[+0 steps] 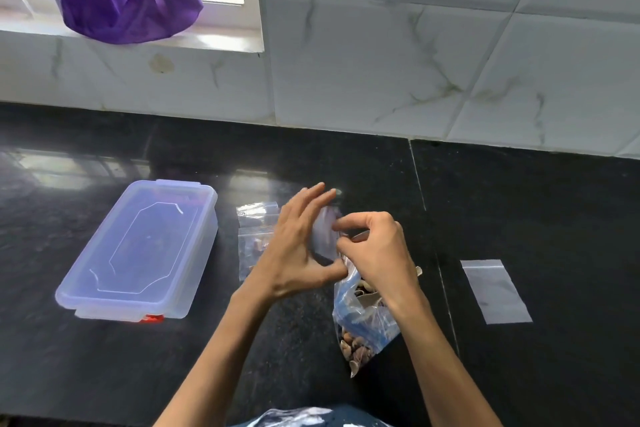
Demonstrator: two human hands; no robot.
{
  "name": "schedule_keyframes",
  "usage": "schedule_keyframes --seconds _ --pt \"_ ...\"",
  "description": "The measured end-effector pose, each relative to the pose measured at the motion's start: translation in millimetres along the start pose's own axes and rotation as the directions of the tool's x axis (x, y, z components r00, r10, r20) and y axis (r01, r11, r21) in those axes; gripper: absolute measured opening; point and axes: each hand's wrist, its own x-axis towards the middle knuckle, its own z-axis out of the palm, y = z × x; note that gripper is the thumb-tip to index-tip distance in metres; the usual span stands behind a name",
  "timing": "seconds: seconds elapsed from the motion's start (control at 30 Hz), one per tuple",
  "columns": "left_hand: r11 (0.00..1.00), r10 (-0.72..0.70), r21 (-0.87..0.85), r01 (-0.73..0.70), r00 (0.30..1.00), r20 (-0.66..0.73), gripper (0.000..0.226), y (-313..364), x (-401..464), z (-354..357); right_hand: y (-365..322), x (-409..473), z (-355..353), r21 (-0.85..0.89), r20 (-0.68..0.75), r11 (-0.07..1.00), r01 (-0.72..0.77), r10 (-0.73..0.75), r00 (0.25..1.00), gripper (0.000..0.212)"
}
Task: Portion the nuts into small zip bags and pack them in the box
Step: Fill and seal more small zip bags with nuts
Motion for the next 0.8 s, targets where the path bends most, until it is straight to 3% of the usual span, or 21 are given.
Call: schedule_keyframes --seconds 0.23,0.4,0.53,0.67,0.8 --pt "0.99 0.07 -0.112 -0.086 0.988 -0.138 0.08 -2 3 9 -14 -7 -14 0.018 0.083 1.0 -0.007 0.005 0.997 0.034" --pt "0.967 0.148 -0.175 -0.184 0.968 -0.201 0.06 -2 6 4 -15 -7 -21 -0.019 0.131 1.0 -0.013 0.015 0.991 0.031" --pt "0.954 0.126 -0.247 -0.169 0.975 -0.183 0.054 3 3 5 -17 -9 -23 -0.121 0.153 0.993 0.011 0.008 0.988 0.03" --pt "0.942 0.1 -0.306 -0.139 0.985 -0.14 0.07 4 1 9 -19 -9 -23 -0.162 0.252 0.986 0.037 0.005 0.968 0.035" --pt "0.942 0.104 -0.305 -0.14 0.986 -0.13 0.052 6 1 11 -20 -10 -22 -0.161 0.287 0.986 0.047 0.001 0.958 0.042"
